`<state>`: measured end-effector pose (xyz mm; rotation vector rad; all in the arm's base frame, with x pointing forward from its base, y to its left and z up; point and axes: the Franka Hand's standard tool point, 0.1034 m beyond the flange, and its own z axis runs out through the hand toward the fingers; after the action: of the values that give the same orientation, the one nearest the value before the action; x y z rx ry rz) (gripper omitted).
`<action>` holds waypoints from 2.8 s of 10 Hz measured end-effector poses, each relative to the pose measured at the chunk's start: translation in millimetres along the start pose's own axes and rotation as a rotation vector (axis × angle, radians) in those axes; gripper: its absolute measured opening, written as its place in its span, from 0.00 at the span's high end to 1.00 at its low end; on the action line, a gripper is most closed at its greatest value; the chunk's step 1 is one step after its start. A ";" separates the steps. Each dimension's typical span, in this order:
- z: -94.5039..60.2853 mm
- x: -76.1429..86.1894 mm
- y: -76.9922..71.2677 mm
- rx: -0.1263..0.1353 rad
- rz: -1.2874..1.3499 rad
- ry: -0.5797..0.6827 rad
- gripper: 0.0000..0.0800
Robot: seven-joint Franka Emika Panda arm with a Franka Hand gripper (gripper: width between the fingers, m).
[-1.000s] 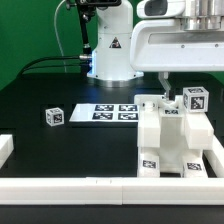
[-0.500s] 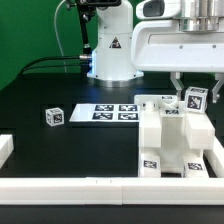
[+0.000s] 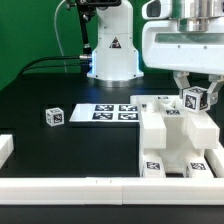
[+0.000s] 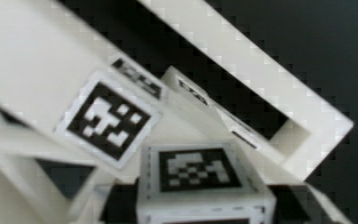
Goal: Assemble chair
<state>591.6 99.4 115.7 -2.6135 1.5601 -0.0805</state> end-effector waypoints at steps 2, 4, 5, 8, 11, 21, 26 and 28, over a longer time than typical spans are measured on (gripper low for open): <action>0.3 -3.4 -1.1 0.006 0.249 -0.017 0.65; 0.4 -3.0 -2.0 0.022 0.394 -0.040 0.65; 0.6 -3.5 -2.1 0.022 0.385 -0.041 0.65; 0.7 -3.6 -1.9 0.021 0.344 -0.039 0.34; -0.4 -0.4 -1.8 0.026 -0.007 -0.036 0.20; 4.8 -6.4 0.4 -0.016 -0.718 -0.003 0.51; 5.1 -7.2 0.1 -0.013 -0.383 -0.006 0.67; 3.6 -6.7 -2.4 -0.004 -0.122 -0.010 0.67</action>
Offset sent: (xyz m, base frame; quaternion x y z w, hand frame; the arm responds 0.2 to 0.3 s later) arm 0.0031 -0.0064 -0.0025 0.0382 -0.0134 0.2363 0.9708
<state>590.9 106.6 112.4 -2.7051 1.3981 -0.0730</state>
